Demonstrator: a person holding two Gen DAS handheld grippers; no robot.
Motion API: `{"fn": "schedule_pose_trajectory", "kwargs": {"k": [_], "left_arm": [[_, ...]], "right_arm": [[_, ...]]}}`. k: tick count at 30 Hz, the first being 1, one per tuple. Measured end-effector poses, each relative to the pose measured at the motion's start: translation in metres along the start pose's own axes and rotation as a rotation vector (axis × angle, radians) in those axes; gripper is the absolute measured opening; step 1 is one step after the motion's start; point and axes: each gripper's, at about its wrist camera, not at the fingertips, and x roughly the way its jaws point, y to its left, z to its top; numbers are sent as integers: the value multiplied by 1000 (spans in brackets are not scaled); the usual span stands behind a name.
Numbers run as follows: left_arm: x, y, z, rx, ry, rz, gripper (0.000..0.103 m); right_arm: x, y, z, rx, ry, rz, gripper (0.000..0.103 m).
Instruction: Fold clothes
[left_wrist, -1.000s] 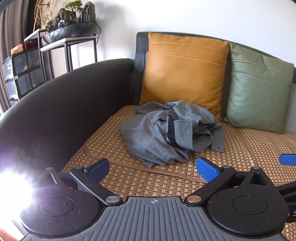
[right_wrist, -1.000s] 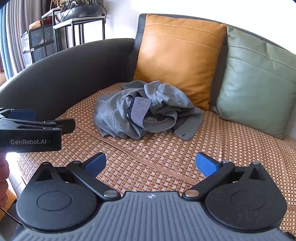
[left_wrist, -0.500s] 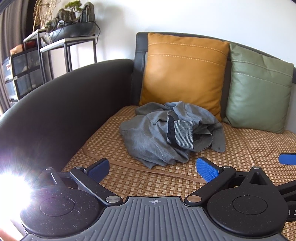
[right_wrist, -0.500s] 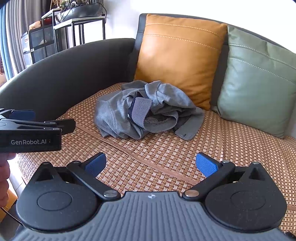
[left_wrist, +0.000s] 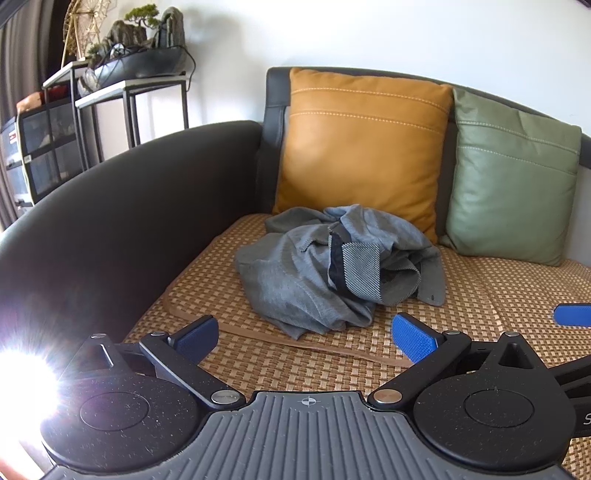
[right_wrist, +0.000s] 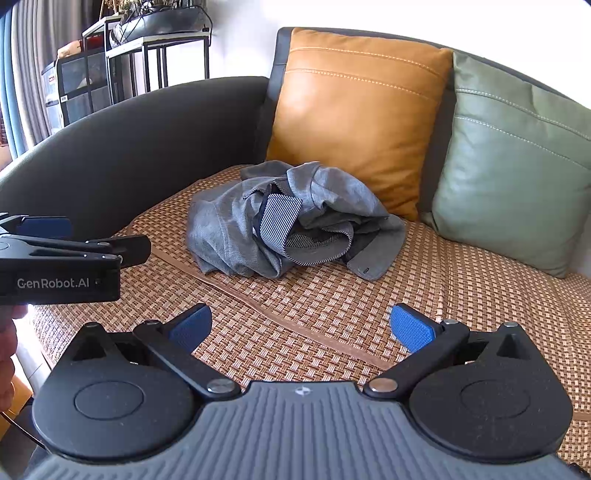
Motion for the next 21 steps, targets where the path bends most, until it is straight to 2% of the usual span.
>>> {"fn": "schedule_pose_trajectory", "kwargs": {"k": [21], "left_arm": [[13, 1, 3, -7, 14, -2, 103]], "right_arm": [[7, -7, 6, 7, 3, 4, 103]]}}
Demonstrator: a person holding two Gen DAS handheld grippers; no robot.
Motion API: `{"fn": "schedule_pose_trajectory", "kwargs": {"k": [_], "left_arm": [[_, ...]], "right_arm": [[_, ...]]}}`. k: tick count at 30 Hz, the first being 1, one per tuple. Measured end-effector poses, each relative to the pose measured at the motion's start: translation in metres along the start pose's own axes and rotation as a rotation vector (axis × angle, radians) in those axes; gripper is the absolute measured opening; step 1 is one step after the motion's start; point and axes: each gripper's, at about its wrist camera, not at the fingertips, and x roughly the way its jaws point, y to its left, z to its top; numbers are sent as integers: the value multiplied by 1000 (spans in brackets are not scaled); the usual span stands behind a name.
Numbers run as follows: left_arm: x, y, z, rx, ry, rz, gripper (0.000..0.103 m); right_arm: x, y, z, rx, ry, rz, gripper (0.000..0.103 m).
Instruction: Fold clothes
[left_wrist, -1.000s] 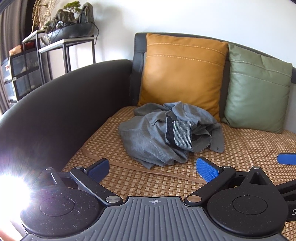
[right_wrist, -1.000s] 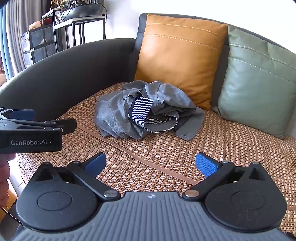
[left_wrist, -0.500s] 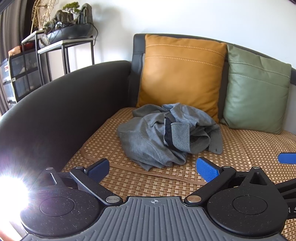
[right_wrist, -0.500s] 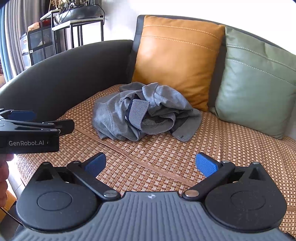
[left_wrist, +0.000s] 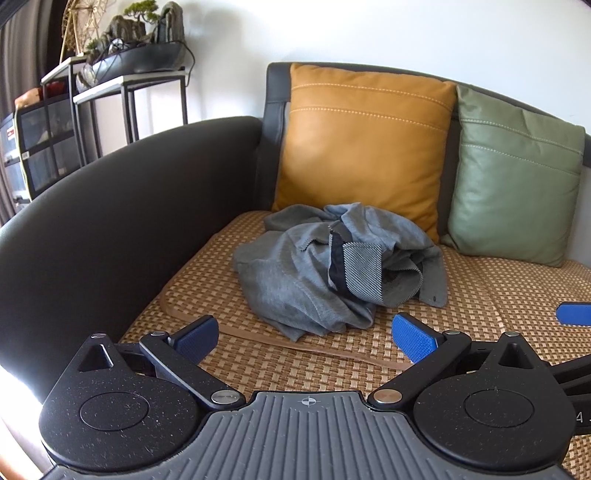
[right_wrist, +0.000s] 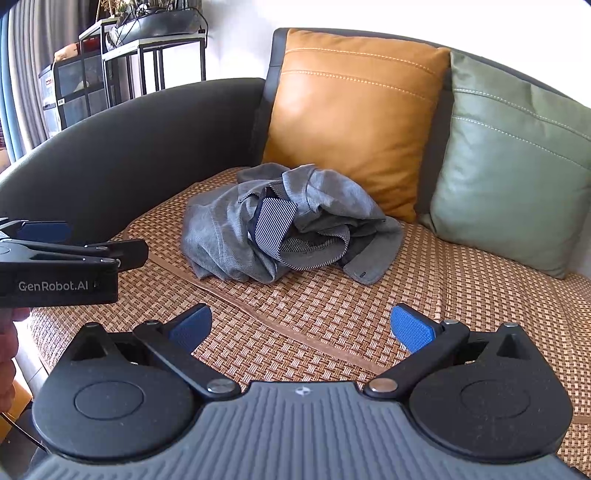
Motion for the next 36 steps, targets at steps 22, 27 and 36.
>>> {"fn": "schedule_pose_trajectory", "kwargs": {"k": [22, 27, 36], "left_arm": [[96, 17, 2, 34, 89, 19, 103], [146, 6, 3, 121, 105, -20, 103], [209, -48, 16, 230, 47, -97, 103]], "right_arm": [[73, -22, 23, 4, -1, 3, 103], [137, -42, 28, 8, -12, 6, 96], [234, -71, 39, 26, 24, 57, 79]]}}
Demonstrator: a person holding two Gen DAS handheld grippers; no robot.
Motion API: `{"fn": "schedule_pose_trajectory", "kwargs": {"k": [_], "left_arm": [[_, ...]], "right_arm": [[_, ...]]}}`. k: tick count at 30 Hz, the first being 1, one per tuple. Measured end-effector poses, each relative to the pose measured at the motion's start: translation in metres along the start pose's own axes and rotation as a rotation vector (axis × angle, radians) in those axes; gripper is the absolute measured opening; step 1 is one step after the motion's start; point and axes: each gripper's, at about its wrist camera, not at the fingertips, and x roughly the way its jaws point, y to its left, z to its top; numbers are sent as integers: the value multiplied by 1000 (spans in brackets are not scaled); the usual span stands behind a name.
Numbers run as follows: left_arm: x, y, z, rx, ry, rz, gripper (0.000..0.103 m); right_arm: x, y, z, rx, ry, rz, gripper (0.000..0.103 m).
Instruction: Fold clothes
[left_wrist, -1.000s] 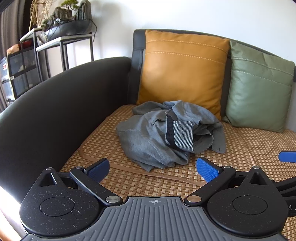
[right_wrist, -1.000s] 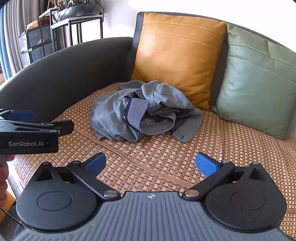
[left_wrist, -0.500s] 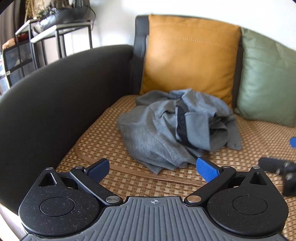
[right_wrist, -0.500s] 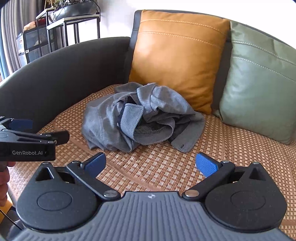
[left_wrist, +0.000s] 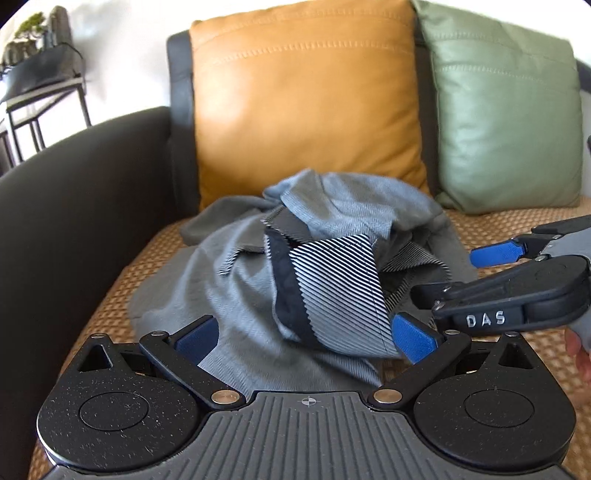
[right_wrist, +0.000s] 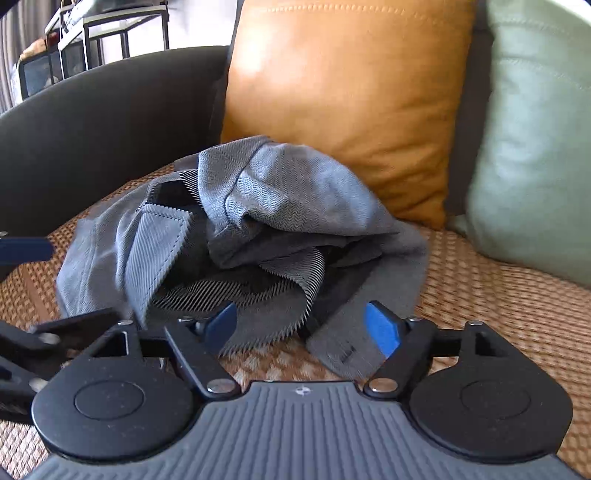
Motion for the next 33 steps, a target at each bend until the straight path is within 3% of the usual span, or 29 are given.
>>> {"fn": "schedule_pose_trajectory", "kwargs": {"k": [3, 4, 5, 6, 7, 8, 10, 12, 16, 20, 24, 29, 33], "left_arm": [[21, 4, 0, -38, 36, -18, 103], [25, 7, -2, -56, 42, -23, 99], [29, 9, -3, -74, 48, -28, 89], [34, 11, -2, -88, 60, -40, 80], [36, 14, -2, -102, 78, -57, 48], [39, 18, -1, -117, 94, -71, 26], [28, 26, -1, -151, 95, -69, 6], [11, 34, 2, -184, 73, -102, 5], [-53, 33, 4, -157, 21, -207, 4], [-135, 3, -12, -46, 10, -340, 4], [-195, -35, -49, 4, 15, -435, 4], [-209, -76, -121, 6, 149, -493, 6], [-193, -96, -167, -15, 301, -471, 14]], "right_arm": [[19, -3, -1, -8, 1, 8, 72], [25, -5, -2, 2, 8, 23, 69], [30, -7, -2, 17, 18, 48, 59], [34, -9, -3, 41, 34, 87, 39], [38, -12, -3, 65, 51, 128, 26], [38, -13, -3, 92, 61, 135, 13], [25, -15, -3, 124, 40, 129, 8], [1, -16, -2, 142, 5, 144, 6], [-69, -15, 4, 125, -52, 184, 5], [-158, -17, -2, 76, -92, 195, 4], [-235, -18, -33, 42, -67, 191, 4], [-275, -21, -119, 112, 86, 163, 4], [-272, -21, -188, 230, 212, 136, 4]]}}
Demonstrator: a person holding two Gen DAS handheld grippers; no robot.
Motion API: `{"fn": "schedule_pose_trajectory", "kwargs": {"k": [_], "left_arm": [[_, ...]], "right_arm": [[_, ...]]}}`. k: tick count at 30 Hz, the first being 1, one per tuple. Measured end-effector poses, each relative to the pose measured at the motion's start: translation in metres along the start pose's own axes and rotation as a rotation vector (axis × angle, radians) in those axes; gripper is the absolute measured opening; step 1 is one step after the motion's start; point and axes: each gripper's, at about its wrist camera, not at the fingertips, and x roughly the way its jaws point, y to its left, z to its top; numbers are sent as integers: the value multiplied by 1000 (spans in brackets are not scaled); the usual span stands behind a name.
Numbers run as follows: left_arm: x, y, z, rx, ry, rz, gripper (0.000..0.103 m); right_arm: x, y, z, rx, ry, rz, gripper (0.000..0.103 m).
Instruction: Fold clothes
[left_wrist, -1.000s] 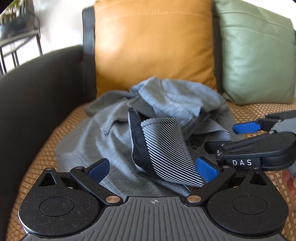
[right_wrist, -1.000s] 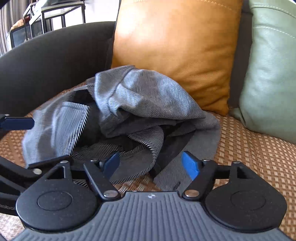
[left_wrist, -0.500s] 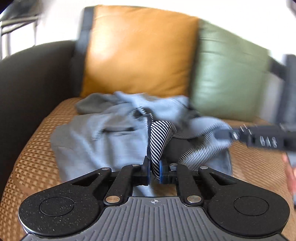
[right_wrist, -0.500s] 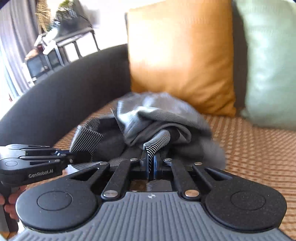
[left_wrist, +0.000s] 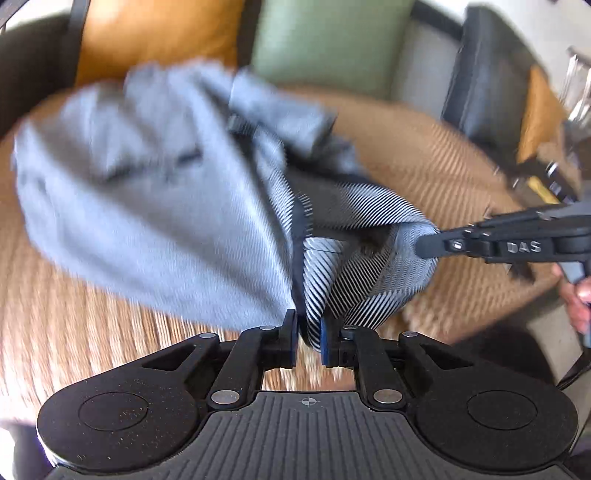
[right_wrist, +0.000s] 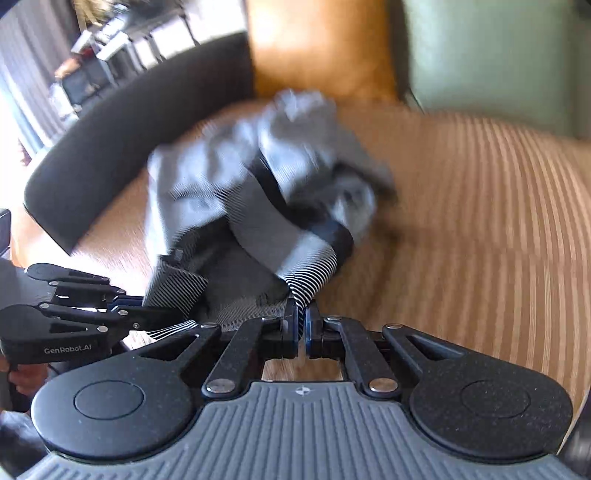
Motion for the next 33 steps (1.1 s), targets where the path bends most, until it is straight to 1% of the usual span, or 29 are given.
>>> {"fn": "schedule_pose_trajectory", "kwargs": {"k": [1, 2, 3, 4, 5, 7, 8, 10, 12, 13, 14, 17, 20, 22, 24, 26, 28, 29, 30, 31, 33], "left_arm": [[1, 0, -3, -5, 3, 2, 28], [1, 0, -7, -8, 4, 6, 32], [-3, -1, -8, 3, -12, 31, 37], [-8, -2, -9, 14, -27, 56, 53], [-13, -2, -11, 26, -42, 81, 61], [-21, -1, -13, 69, -72, 130, 62], [-21, -2, -16, 81, -70, 138, 61], [-21, -2, -20, 103, -64, 154, 62], [-21, -4, -24, 131, -41, 194, 62], [-21, -4, -27, 143, -30, 211, 62], [-21, -2, -29, 141, -23, 205, 62], [-21, -4, -35, 164, -17, 180, 62], [-11, -23, -32, 271, -34, 197, 62], [-4, -35, -28, 341, -59, 222, 65], [5, -42, -22, 387, -75, 237, 67], [11, -43, -13, 394, -89, 237, 67], [17, -43, -4, 398, -102, 235, 66], [16, -38, 3, 368, -114, 224, 48], [15, -33, 11, 337, -125, 213, 39], [13, -27, 18, 304, -137, 202, 17], [5, -9, 36, 203, -171, 196, 15]], "right_arm": [[5, -1, -10, 16, 25, -6, 4], [9, -1, -19, 29, 48, -12, 4], [10, 0, -23, 24, 60, -12, 4], [9, 1, -26, 15, 70, -10, 4], [5, 3, -24, -1, 58, -11, 6], [-7, 7, -17, -48, 17, -27, 6], [-13, 9, -13, -79, -7, -42, 7], [-24, 11, -1, -142, -42, -81, 14], [-28, 15, 3, -193, -57, -118, 25], [-28, 14, 5, -218, -57, -130, 28], [-28, 13, 5, -243, -56, -142, 33], [-8, 11, -13, -353, -21, -201, 38], [11, 9, -26, -400, 36, -220, 39], [16, 9, -31, -381, 51, -207, 40], [14, 9, -34, -365, 47, -196, 48], [10, 9, -35, -360, 38, -198, 52], [7, 8, -35, -352, 31, -197, 52], [7, 6, -33, -343, 31, -195, 52], [6, 5, -33, -337, 27, -193, 53], [5, 5, -32, -331, 22, -190, 54], [5, 5, -30, -338, 16, -187, 57]]}}
